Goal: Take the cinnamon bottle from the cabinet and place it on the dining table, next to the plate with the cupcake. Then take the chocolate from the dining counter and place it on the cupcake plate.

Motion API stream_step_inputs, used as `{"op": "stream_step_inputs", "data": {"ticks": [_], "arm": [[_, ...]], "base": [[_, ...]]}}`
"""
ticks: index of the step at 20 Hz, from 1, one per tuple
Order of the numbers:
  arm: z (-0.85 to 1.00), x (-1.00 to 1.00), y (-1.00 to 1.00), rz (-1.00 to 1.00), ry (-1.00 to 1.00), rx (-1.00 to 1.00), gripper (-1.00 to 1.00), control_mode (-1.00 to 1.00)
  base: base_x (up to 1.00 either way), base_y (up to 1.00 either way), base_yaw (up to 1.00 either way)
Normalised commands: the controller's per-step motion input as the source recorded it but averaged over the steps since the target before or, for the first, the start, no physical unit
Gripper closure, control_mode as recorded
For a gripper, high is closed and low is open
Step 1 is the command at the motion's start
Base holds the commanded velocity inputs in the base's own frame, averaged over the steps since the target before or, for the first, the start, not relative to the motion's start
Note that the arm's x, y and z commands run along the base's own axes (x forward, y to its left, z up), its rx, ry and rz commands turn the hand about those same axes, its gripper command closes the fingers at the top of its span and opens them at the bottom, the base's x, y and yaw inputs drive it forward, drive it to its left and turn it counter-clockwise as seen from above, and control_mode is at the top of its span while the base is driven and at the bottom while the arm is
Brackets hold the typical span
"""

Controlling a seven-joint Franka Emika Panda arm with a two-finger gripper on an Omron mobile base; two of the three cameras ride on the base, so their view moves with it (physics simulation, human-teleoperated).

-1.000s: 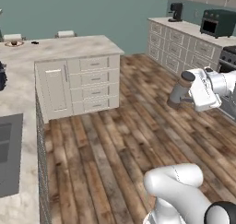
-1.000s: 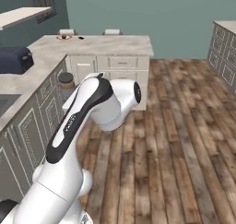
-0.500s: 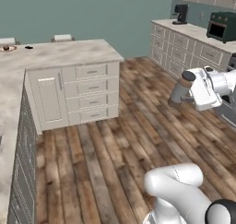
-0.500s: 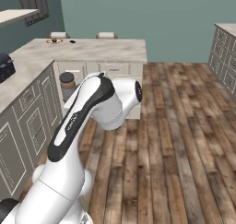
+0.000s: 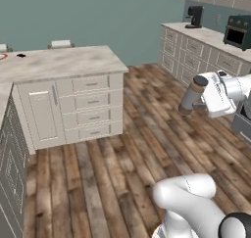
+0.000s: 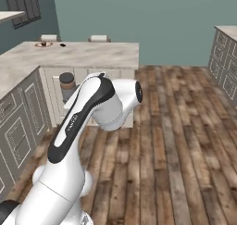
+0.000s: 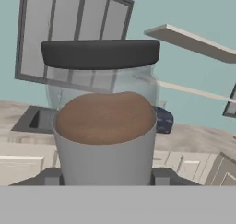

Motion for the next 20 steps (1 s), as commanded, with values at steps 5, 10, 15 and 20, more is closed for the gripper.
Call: {"op": "stream_step_inputs", "data": {"ticks": [5,10,15,20], "arm": [[0.00,0.00,0.00,0.00,0.00,0.00,1.00,1.00],[0.00,0.00,0.00,0.00,0.00,0.00,1.00,1.00],[0.00,0.00,0.00,0.00,0.00,0.00,1.00,1.00],[0.00,0.00,0.00,0.00,0.00,0.00,1.00,1.00]], "base": [[0.69,-0.42,0.00],[0.70,-0.42,0.00],[0.72,-0.40,0.00],[0.75,-0.38,0.01]]}}
